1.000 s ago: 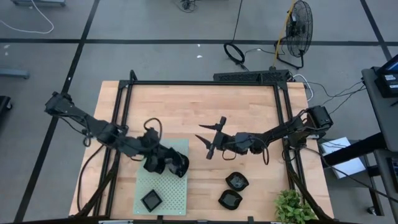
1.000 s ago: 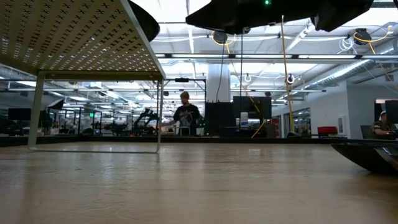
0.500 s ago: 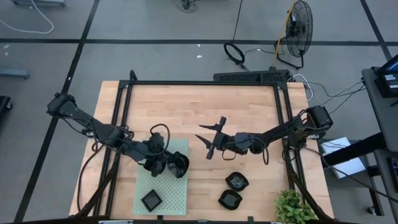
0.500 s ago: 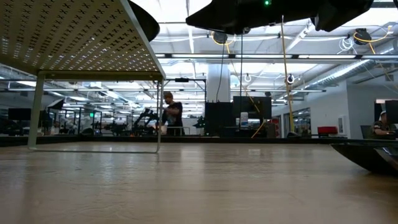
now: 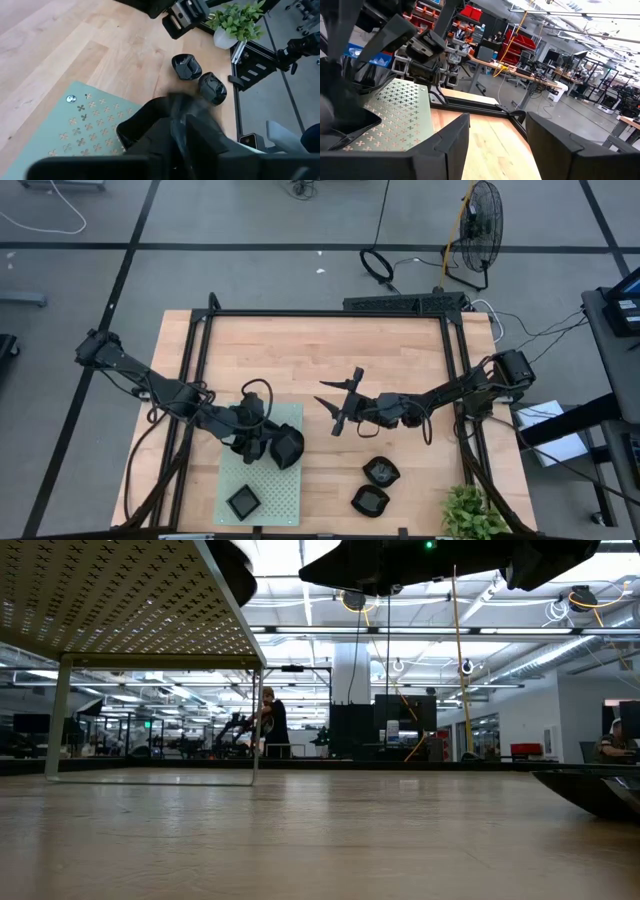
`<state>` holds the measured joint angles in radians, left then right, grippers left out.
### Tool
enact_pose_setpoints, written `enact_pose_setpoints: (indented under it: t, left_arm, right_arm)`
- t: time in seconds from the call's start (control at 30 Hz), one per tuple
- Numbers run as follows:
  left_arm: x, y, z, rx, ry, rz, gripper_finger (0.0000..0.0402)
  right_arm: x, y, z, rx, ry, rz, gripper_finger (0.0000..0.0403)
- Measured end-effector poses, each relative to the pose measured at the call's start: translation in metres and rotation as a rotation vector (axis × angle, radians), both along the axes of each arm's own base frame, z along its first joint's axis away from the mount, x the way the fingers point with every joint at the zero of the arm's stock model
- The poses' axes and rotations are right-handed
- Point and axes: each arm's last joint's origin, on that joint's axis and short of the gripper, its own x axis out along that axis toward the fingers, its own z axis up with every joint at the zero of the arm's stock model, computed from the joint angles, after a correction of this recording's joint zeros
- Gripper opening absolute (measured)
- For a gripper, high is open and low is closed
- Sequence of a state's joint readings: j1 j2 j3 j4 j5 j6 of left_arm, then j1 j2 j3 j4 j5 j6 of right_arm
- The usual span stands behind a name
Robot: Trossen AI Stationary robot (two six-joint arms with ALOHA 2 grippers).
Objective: Pick & Place Mini shaped plates
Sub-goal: Stack the leaf shaped plate on top of the other leaf shaped plates on the shelf
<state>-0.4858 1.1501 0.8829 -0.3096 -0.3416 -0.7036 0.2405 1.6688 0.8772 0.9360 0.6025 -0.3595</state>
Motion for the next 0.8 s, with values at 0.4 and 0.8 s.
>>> enact_pose_setpoints:
  t: [0.4, 0.8]
  left_arm:
    - [-0.005, 0.004, 0.013, 0.157, -0.097, -0.093, 0.0191]
    - [-0.045, 0.034, 0.033, 0.457, -0.1, 0.103, 0.02]
  right_arm:
    - [-0.002, 0.004, -0.001, 0.008, 0.027, 0.012, 0.0182]
    - [-0.058, 0.033, 0.0, 0.45, 0.473, 0.234, 0.0183]
